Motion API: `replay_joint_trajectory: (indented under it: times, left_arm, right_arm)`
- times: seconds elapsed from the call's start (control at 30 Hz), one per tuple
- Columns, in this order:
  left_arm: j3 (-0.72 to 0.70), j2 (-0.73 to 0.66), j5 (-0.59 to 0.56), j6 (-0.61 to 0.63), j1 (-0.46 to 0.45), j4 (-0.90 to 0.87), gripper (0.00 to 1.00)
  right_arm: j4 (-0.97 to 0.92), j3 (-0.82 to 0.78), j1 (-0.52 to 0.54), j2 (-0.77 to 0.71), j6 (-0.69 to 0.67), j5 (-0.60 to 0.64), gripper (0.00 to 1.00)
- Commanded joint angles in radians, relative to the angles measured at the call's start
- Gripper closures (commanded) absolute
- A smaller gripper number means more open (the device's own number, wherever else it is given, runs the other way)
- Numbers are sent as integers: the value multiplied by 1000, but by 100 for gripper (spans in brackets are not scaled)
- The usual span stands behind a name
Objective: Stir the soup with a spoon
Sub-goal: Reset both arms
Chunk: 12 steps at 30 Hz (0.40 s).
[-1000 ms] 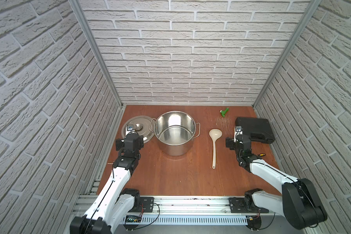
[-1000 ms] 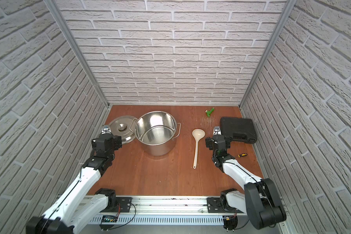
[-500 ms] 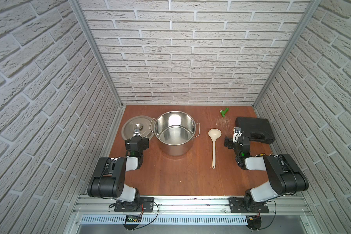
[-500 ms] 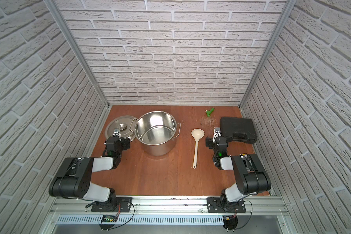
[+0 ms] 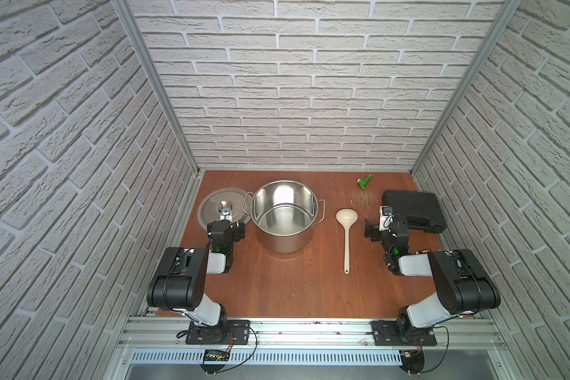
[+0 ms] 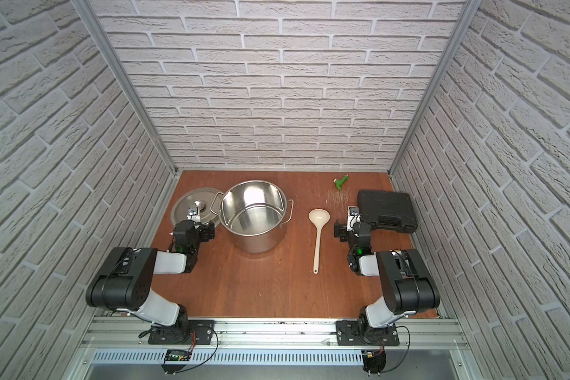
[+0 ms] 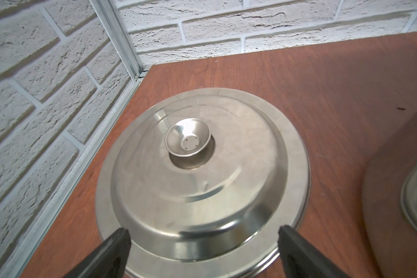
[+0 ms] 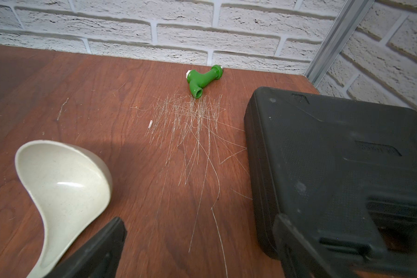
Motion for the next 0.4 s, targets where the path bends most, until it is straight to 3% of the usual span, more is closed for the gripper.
replay_joint_trajectory:
  times: [0.0,0.37]
  left_arm:
    - [13,-4,13,11,3,52,2]
    - [9,-4,10,15,3,62,2]
  right_arm:
    - [60,6,-2,1,8,-4,1]
    - [52,10,-3,1,7,-5,1]
